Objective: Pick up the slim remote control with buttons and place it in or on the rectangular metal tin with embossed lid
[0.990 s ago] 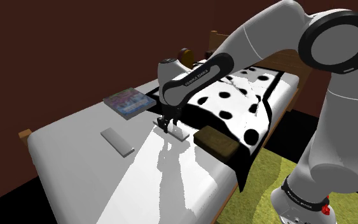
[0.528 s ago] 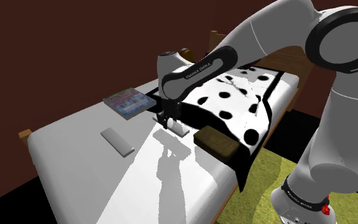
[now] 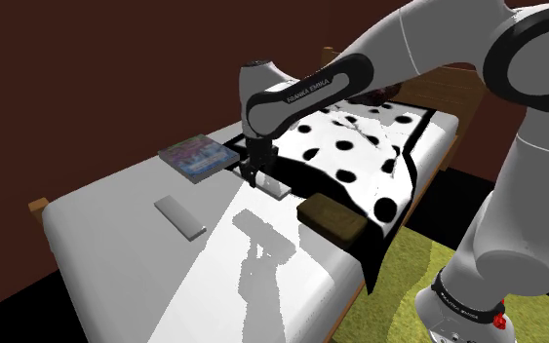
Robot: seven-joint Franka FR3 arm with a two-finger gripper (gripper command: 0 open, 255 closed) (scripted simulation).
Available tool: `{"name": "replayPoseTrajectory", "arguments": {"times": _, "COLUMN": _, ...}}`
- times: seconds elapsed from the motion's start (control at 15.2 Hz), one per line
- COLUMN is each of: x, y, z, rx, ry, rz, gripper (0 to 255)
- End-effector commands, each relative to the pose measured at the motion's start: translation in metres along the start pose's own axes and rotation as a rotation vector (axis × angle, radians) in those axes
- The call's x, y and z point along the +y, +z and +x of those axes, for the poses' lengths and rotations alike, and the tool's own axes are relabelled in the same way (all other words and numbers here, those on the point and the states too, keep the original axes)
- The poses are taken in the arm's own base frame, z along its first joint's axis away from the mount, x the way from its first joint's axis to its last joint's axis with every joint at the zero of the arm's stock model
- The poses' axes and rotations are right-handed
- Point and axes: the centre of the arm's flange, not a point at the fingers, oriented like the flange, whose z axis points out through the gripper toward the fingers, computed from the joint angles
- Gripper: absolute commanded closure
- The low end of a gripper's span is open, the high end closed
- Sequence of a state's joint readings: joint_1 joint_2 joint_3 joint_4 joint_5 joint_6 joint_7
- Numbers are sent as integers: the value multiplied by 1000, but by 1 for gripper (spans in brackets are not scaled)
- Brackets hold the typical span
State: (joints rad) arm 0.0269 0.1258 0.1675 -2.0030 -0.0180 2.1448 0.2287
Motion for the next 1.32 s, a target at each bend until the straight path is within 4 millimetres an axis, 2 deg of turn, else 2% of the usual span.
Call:
{"name": "replayPoseTrajectory", "arguments": {"times": 0.0, "x": 0, "y": -11, "z": 0, "rx": 0, "ry": 0, "rz": 0, "gripper": 255}}
{"name": "replayPoseTrajectory", "arguments": {"times": 0.53, "x": -1, "y": -54, "z": 0, "rx": 0, "ry": 0, "rz": 0, "gripper": 255}}
{"name": "replayPoseTrajectory", "arguments": {"times": 0.59, "x": -1, "y": -54, "z": 0, "rx": 0, "ry": 0, "rz": 0, "gripper": 255}}
{"name": "replayPoseTrajectory", "arguments": {"times": 1.25, "x": 31, "y": -60, "z": -128, "rx": 0, "ry": 0, "rz": 0, "gripper": 255}}
